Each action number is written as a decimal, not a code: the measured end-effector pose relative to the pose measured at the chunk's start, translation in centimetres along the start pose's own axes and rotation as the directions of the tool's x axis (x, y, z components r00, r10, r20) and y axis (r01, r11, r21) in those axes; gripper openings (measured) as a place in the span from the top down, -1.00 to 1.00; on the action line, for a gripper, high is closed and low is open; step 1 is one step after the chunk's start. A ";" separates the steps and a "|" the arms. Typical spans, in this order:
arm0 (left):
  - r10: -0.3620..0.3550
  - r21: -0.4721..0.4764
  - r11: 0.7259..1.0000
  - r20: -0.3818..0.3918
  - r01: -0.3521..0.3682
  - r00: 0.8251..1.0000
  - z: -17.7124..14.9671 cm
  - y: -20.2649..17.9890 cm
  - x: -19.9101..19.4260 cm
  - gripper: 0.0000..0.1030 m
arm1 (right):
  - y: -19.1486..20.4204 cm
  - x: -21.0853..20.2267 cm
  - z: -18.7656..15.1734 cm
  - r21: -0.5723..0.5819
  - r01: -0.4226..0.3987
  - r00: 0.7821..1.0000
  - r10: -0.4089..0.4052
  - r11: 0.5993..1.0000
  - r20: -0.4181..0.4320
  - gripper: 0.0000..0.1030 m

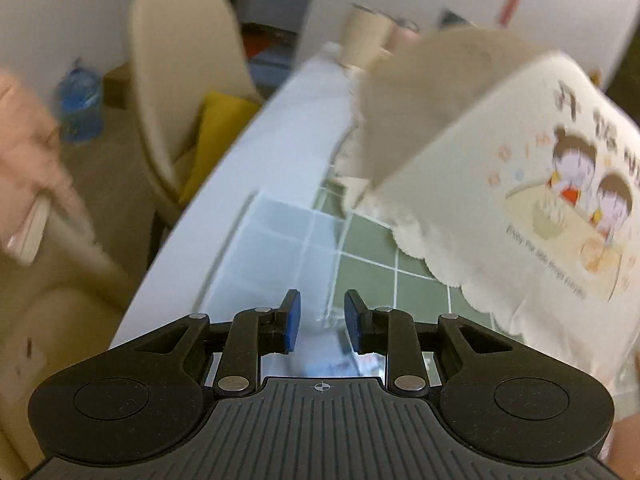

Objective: Organize snacks
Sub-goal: 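Move the left tool toward the clear blue-white candy bag while the right tool approaches the white-orange snack bag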

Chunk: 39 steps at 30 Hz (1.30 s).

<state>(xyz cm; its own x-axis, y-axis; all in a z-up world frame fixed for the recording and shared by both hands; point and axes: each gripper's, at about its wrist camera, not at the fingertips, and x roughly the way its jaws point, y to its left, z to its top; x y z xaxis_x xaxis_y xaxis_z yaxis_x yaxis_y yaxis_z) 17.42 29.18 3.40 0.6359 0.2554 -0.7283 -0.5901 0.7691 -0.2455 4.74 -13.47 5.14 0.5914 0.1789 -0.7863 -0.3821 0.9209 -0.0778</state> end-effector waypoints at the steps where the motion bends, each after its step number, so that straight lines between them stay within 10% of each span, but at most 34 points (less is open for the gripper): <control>1: -0.016 0.065 0.998 -0.031 0.018 0.999 0.1 -0.8 0.9 0.45 | 0.2 0.2 0.0 -0.013 0.016 1.000 -0.016 1.000 0.004 -0.74; 9: -0.175 0.432 0.876 -0.131 0.215 0.976 -5.3 -3.8 -2.1 0.47 | 1.8 1.2 1.1 -0.040 -0.014 0.999 0.016 0.999 0.041 -0.74; 16: -0.295 0.302 0.890 -0.193 0.343 0.936 -10.7 -0.8 -7.9 0.52 | 3.8 2.3 2.5 -0.012 -0.140 0.987 0.140 0.990 0.074 -0.74; 21: -0.432 0.104 0.878 -0.248 0.467 0.867 -11.9 1.8 -10.9 0.49 | 5.6 5.3 3.9 0.032 -0.137 0.989 0.135 0.990 0.062 -0.74; 27: -0.168 -0.064 0.984 -0.073 0.164 0.983 -10.6 7.2 -14.3 0.49 | 6.2 7.3 3.9 0.029 -0.123 0.991 0.121 0.992 0.055 -0.66; 31: -0.151 -0.116 0.984 -0.129 0.136 0.980 -12.0 8.0 -14.5 0.49 | 5.1 6.1 2.9 0.060 -0.193 0.981 0.191 0.979 0.039 -0.17; 39: -0.205 0.159 0.959 -0.176 0.233 0.963 -15.7 1.8 -15.0 0.33 | 2.8 1.7 -2.3 -0.033 -0.247 0.969 0.247 0.968 0.002 -0.14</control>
<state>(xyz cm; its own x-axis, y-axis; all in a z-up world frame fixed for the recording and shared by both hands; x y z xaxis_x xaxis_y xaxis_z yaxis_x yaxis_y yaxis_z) -0.92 17.53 3.84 0.6456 -0.0143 -0.7635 -0.3392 0.8905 -0.3034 3.05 -11.37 2.16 0.4798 0.4015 -0.7801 -0.5393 0.8363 0.0987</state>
